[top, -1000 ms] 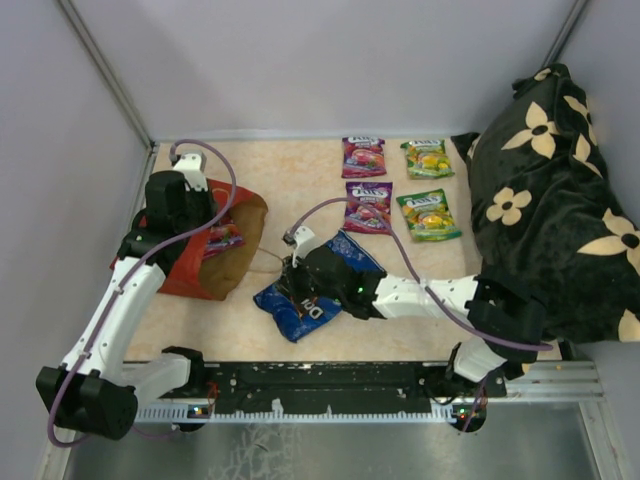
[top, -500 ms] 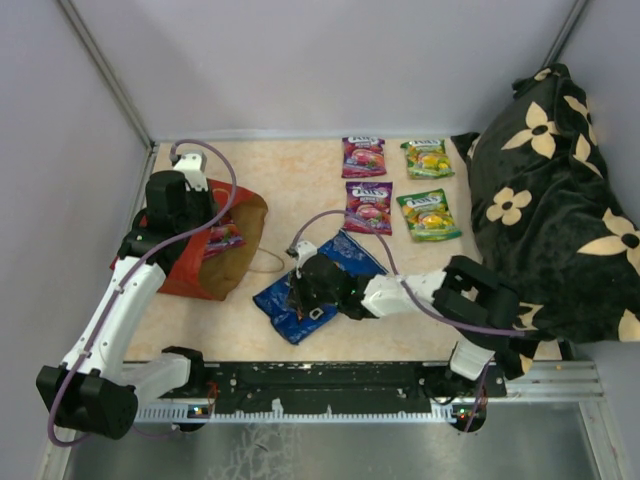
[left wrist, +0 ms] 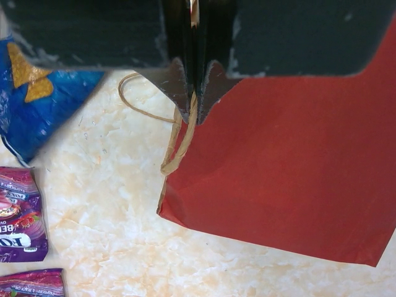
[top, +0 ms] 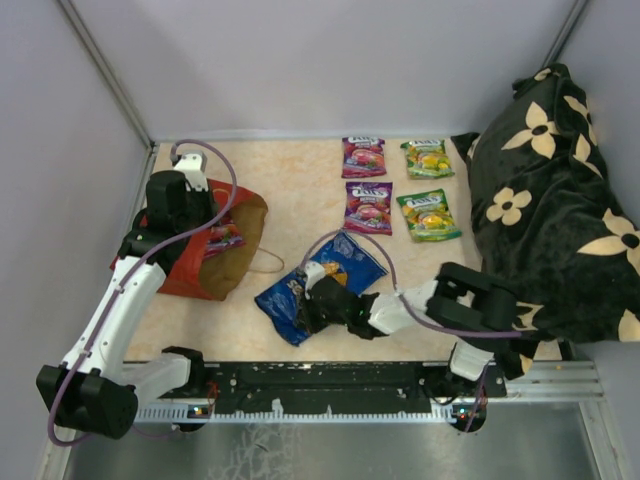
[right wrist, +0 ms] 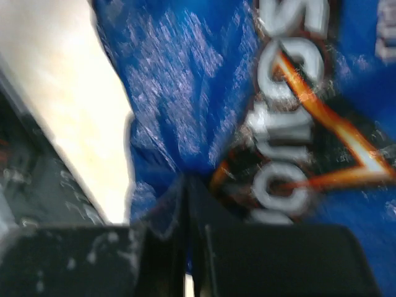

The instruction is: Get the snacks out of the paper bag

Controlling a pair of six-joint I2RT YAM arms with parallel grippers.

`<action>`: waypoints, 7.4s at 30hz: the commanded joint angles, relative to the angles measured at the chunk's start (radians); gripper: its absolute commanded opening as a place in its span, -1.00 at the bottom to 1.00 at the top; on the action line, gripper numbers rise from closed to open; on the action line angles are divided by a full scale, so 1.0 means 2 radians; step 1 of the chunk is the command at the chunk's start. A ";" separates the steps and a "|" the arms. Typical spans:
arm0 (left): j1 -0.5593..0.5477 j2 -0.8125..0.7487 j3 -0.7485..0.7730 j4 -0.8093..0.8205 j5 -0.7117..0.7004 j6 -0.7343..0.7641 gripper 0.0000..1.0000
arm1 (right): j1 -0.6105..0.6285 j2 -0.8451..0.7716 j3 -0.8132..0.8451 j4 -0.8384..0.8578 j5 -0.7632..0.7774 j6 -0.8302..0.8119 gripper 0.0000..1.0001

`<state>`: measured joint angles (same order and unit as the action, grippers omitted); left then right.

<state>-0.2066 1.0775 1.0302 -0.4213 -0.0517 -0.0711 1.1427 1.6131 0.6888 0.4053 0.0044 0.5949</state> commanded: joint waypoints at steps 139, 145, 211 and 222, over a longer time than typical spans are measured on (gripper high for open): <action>0.005 -0.002 -0.016 -0.044 -0.089 -0.037 -0.98 | -0.006 0.111 -0.020 0.157 0.217 0.454 -0.69; 0.006 -0.003 -0.017 -0.044 -0.101 -0.040 -0.97 | -0.036 0.055 0.030 0.072 0.184 0.361 -0.88; 0.007 -0.072 -0.126 -0.068 0.032 -0.124 -1.00 | -0.183 0.259 0.853 -0.550 -0.063 -0.003 0.98; 0.007 -0.065 -0.125 -0.073 0.026 -0.123 -1.00 | -0.216 0.307 0.741 -0.459 -0.019 -0.077 0.59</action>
<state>-0.1955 0.9520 0.7792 -0.5663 0.0029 -0.3321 0.7456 2.1319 2.2650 -0.5564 -0.0204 0.4957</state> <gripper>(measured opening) 0.009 0.886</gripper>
